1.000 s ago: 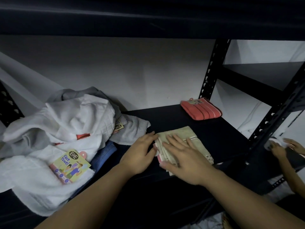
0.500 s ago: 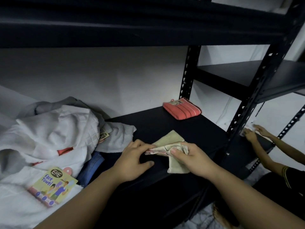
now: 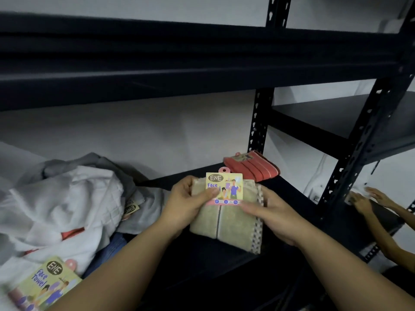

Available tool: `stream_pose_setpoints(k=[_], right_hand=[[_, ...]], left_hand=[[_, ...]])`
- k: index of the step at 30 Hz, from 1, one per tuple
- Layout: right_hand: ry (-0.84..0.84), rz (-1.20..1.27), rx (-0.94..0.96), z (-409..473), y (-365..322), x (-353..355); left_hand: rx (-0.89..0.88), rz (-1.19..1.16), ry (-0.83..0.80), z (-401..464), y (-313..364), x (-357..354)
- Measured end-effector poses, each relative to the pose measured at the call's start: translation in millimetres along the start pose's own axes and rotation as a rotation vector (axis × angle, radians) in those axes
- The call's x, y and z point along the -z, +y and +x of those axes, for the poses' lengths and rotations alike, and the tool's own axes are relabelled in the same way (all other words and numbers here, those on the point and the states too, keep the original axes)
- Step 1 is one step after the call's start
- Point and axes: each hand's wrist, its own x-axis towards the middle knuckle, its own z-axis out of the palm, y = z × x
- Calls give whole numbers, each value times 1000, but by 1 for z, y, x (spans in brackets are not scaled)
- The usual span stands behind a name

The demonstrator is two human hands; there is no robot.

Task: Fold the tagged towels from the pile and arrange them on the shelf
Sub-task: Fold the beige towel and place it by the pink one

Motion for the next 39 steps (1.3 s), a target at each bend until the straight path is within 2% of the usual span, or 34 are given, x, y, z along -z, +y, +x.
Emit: stream_pose_setpoints(k=[2, 5, 9, 11, 15, 17, 21, 23, 25, 28, 30, 34, 36, 39], right_hand=[[9, -15, -2, 12, 0, 7], [51, 33, -60, 37, 3, 20], [60, -19, -121, 77, 16, 25], [94, -67, -141, 94, 21, 24], [150, -230, -100, 121, 34, 22], [166, -368, -61, 129, 37, 19], [179, -719, 65, 132, 38, 14], [128, -928, 183, 128, 39, 2], [34, -1080, 266, 121, 39, -17], [-63, -1222, 246, 115, 46, -44], [-95, -1280, 200, 114, 52, -52], [-129, -1300, 166, 116, 56, -53], [-131, -1315, 174, 123, 60, -50], [-142, -1332, 167, 137, 64, -42]], left_hand=[[46, -48, 40, 7, 6, -4], [204, -112, 94, 20, 7, -9], [434, -140, 190, 35, -6, 2], [482, -137, 242, 41, -17, 11], [344, 86, 341, 49, -43, 25], [225, 377, 406, 51, -50, 29], [26, 823, 375, 47, -59, 34], [-80, 990, 310, 40, -63, 38], [-205, 1056, 275, 34, -61, 43], [-347, 1181, 279, 31, -49, 60], [-334, 1384, 239, 31, -47, 79], [-76, 1615, -13, 25, -56, 102], [-84, 1643, -31, 19, -69, 102], [-174, 1641, 29, 14, -82, 102]])
